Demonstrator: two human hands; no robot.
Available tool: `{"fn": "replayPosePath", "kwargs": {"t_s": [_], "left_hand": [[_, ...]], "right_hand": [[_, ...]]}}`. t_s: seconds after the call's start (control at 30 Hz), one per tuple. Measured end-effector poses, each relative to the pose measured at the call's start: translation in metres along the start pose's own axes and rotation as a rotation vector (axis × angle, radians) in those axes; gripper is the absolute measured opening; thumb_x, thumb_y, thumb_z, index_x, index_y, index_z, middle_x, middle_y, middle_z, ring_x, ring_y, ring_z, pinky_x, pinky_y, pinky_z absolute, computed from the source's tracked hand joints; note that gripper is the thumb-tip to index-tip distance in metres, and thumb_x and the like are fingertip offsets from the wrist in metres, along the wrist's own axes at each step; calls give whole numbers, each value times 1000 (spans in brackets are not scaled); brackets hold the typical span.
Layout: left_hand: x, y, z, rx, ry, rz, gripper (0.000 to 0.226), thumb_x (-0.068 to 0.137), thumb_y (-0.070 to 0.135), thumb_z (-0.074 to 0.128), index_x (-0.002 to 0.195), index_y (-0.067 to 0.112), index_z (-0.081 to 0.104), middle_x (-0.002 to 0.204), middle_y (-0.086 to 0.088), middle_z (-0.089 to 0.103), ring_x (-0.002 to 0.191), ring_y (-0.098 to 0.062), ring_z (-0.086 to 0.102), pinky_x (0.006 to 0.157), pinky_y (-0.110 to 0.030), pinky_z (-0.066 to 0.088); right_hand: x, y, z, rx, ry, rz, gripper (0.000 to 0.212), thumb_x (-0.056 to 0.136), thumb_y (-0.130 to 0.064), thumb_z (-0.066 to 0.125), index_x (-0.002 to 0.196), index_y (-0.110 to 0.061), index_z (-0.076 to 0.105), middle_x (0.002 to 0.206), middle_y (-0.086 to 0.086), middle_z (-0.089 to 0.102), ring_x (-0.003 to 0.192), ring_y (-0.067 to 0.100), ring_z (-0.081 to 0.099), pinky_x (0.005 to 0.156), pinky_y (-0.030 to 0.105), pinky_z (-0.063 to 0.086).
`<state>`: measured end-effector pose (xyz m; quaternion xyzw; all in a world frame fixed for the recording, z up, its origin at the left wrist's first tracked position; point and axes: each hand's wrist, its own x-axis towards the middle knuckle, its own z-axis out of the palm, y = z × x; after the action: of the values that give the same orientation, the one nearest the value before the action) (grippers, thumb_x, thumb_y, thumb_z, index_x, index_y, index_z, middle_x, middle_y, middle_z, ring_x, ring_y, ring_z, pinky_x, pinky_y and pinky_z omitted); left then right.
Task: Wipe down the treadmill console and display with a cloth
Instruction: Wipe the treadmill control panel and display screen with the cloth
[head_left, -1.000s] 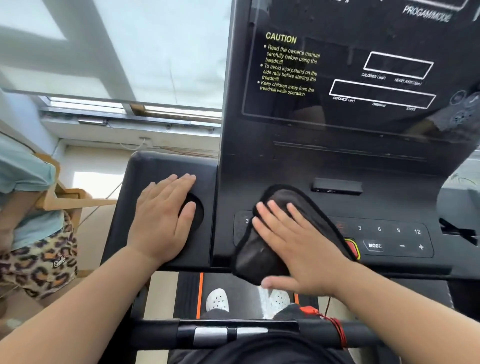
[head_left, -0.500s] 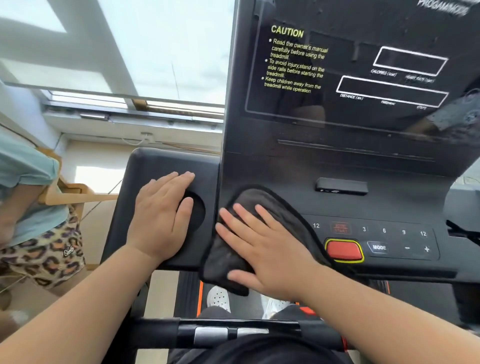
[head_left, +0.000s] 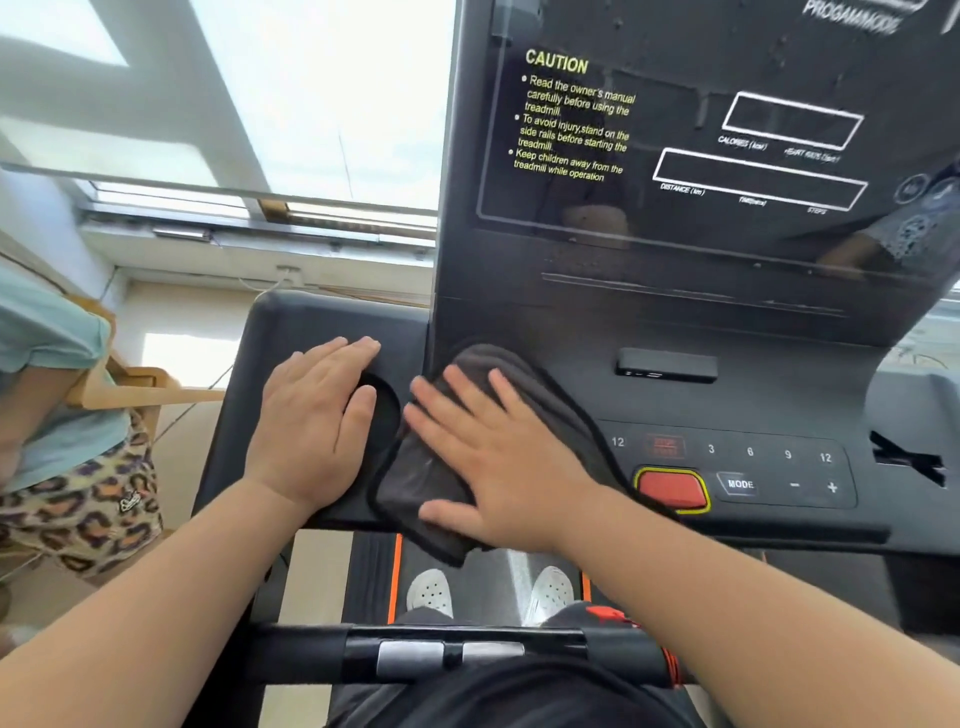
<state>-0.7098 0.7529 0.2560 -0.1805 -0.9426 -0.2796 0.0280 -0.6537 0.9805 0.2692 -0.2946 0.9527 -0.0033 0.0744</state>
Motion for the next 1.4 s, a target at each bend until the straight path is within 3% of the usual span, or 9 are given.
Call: {"fn": "replayPosePath", "kwargs": {"t_s": [0.17,0.3,0.5,0.77,0.9,1.0,1.07,1.3,1.4], "left_hand": [[0,1,0,-10,2,-17,52,99,34,32,139,11,57,139,-9,62,133,-34,53,111,-58,36],[0,1,0,-26,-4,-20,52,98,34,32,138,12,57,140,-8,62,134,-33,52,111,-58,36],[-2,0,0,-24,1,-16,53,99,36,30,138,13,58,141,-7,61,135,-32,51,113,-55,34],[-1,0,-2,-15,-22,-15,52,100,37,29,137,15,58,142,-7,61,136,-31,51,113,-57,34],[-1,3,-3,-24,-24,-29,52,99,37,29,137,15,58,142,-6,60,137,-30,49,115,-55,32],[-1,3,-2,-21,-26,-30,53,100,37,27,138,15,57,143,-5,60,138,-29,49,115,-55,31],[-1,2,-2,-30,-24,-34,54,100,37,25,139,15,56,143,-6,60,138,-29,48,115,-55,31],[-1,-1,0,-34,0,-16,54,101,36,26,138,12,57,141,-9,61,136,-33,50,113,-57,34],[-2,-1,0,-35,-4,-24,54,100,36,27,139,14,57,142,-7,61,136,-32,49,114,-55,32]], "right_hand": [[-52,20,10,-73,-67,-149,82,97,-71,35,164,-27,14,172,-2,4,159,29,4,126,58,3],[-57,59,1,-104,-55,97,88,94,-80,25,163,-26,14,172,6,5,157,41,1,118,74,5],[16,20,-9,-66,-13,240,104,87,-88,27,165,-21,7,172,9,-14,156,39,-19,119,70,-9],[-43,4,11,-97,-31,-38,76,100,-63,35,163,-23,20,173,4,12,158,33,10,126,59,7],[-56,41,6,-47,-9,252,91,93,-77,33,163,-21,19,173,9,6,158,36,4,122,67,13],[-14,31,-5,-2,28,490,108,84,-88,29,164,-18,9,172,15,-9,156,44,-10,123,66,-3],[9,9,-5,-5,48,445,108,84,-87,31,164,-18,9,171,15,-12,156,44,-13,123,65,-5],[-29,-16,13,-44,9,-14,71,101,-57,37,162,-25,22,172,1,16,158,31,12,127,54,9],[-56,13,14,-27,-9,110,77,98,-66,35,163,-25,22,173,4,13,159,31,8,126,57,12]]}}
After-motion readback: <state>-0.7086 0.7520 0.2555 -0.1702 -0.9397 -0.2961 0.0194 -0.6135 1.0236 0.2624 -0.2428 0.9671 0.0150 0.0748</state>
